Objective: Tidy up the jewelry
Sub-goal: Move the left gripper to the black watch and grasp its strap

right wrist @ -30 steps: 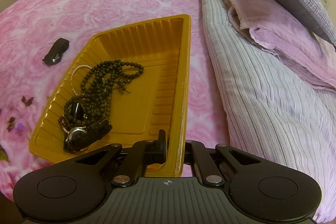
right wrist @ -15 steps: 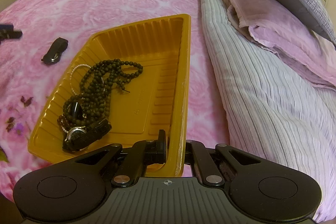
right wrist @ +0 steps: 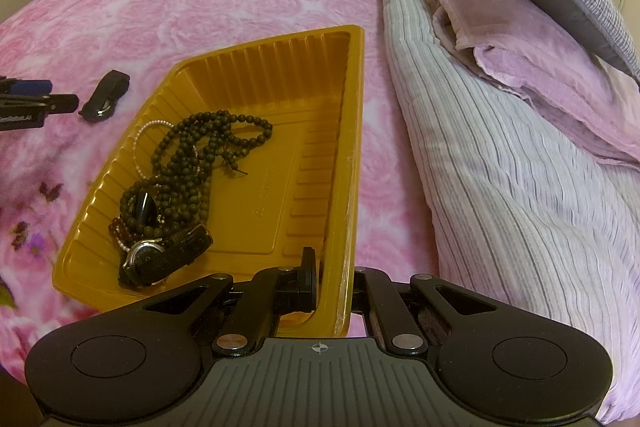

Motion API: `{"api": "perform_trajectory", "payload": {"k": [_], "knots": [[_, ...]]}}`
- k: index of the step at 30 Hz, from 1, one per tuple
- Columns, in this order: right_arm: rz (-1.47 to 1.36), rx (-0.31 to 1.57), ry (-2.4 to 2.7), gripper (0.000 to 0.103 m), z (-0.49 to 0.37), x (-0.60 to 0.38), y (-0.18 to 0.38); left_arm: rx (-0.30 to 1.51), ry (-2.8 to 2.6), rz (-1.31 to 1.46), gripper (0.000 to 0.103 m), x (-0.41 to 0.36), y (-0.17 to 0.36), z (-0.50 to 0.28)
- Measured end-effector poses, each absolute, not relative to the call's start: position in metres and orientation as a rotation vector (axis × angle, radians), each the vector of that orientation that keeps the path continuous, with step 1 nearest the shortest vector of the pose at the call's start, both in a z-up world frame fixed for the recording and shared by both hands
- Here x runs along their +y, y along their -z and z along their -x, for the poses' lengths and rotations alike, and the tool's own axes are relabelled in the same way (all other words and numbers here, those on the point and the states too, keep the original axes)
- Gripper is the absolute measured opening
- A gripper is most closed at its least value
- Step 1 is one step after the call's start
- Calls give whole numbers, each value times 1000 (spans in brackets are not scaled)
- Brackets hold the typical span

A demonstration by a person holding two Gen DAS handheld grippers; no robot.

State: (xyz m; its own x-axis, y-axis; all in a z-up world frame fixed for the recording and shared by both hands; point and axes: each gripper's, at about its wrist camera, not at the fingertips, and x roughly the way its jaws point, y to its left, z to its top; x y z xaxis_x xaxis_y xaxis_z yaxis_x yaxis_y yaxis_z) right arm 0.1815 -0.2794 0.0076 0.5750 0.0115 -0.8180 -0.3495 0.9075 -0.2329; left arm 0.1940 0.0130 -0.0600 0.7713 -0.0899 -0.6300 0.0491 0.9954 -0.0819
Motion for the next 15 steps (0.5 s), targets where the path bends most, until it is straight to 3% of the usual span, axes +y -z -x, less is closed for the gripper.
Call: {"api": "perform_trajectory", "payload": {"k": [13,15], "knots": [[402,941,-216,5,-182,-278,-6,684,78,39,50,2,67,-212],[402,942,-215,5,-182,-279,-6,682,76,40,40,2,68,-213]]}}
